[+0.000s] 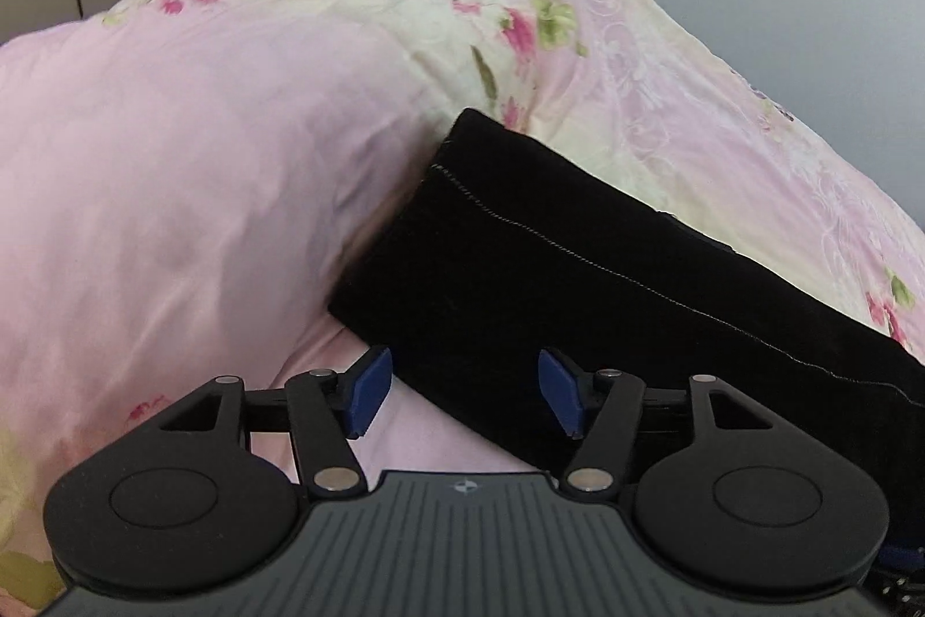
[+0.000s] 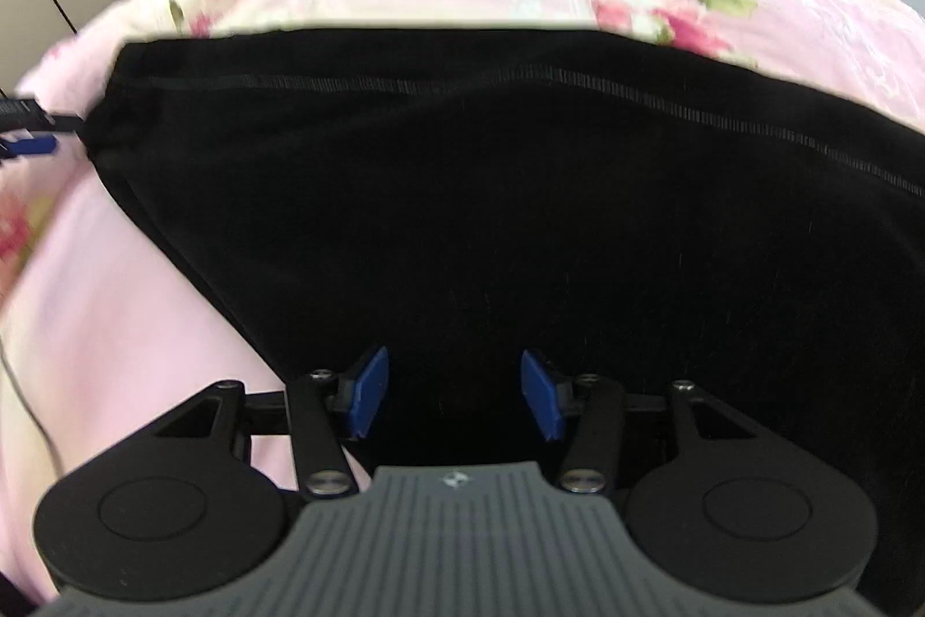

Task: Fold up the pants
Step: 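Grasp the folded pants end with the left tool and lift it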

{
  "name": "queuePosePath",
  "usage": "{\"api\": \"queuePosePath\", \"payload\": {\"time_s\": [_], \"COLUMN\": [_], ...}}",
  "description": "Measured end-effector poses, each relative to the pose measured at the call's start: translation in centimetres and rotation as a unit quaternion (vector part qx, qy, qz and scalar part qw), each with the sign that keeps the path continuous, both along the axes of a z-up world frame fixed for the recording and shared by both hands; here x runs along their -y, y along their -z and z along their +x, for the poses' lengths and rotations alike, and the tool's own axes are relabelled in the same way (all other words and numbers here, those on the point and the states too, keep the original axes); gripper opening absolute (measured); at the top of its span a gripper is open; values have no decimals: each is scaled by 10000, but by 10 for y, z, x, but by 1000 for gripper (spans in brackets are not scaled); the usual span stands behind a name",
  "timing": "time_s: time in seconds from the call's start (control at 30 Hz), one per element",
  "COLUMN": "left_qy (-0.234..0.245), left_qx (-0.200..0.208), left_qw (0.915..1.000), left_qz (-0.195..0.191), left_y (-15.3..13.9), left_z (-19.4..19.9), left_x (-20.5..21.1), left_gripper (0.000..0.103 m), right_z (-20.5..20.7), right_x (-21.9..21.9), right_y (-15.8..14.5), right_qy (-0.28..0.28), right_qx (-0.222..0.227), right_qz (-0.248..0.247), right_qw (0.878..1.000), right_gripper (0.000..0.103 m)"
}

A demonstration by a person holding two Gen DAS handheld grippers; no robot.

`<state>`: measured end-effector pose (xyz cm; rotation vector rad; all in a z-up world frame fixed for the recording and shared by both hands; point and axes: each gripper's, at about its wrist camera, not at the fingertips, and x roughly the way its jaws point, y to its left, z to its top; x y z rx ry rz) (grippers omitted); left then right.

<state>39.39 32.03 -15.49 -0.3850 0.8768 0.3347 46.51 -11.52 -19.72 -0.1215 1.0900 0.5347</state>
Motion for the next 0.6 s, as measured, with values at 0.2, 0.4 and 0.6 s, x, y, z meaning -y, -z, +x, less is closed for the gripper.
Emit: {"api": "queuePosePath", "payload": {"time_s": [0.2,0.4,0.6], "left_qy": [-367,-992,-1321], "left_qx": [-64,336,680], "left_qw": [9980,9815,9691], "left_qz": [-513,-1603,-1970], "left_y": [28,53,68], "left_z": [0,-4,1], "left_x": [-28,-60,-68], "left_gripper": [76,79,78], "right_z": [-9,-12,0], "right_x": [-12,-40,-99], "right_y": [-2,-28,-35], "right_qy": [9,-65,-421], "right_qx": [-27,224,490], "right_qz": [-365,-185,186], "right_qw": [9993,9996,9977], "right_gripper": [48,48,26]}}
